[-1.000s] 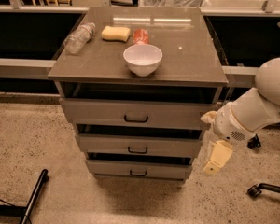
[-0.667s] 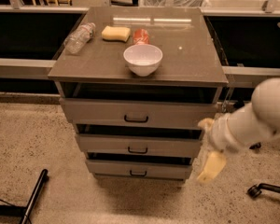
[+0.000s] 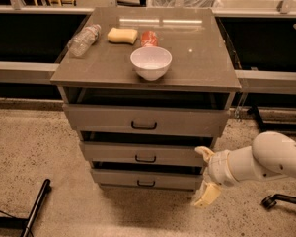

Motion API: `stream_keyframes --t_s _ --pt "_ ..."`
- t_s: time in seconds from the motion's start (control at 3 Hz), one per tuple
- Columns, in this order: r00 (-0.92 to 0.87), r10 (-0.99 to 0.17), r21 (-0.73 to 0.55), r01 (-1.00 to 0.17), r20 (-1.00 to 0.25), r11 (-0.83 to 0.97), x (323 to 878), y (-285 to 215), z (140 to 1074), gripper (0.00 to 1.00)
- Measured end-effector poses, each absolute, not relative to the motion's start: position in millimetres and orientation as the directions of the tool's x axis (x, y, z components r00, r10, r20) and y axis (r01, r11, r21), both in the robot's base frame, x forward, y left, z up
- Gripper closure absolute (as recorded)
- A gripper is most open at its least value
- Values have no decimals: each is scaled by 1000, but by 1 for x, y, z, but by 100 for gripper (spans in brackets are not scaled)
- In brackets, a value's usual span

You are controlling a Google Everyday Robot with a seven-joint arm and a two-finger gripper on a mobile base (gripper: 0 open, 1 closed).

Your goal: Open bottom drawer

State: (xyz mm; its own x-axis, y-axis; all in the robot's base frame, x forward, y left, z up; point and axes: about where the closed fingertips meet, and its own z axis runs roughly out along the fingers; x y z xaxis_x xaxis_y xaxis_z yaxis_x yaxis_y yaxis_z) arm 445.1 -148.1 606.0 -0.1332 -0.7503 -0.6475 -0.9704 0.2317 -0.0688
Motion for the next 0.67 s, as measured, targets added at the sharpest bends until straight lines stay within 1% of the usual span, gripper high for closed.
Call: stream_keyframes --t_s 0.33,0.67 --pt "-117 -746 -83 -971 -656 225 453 -149 605 0" --pt "-105 -761 -66 -979 -641 192 456 -145 589 0"
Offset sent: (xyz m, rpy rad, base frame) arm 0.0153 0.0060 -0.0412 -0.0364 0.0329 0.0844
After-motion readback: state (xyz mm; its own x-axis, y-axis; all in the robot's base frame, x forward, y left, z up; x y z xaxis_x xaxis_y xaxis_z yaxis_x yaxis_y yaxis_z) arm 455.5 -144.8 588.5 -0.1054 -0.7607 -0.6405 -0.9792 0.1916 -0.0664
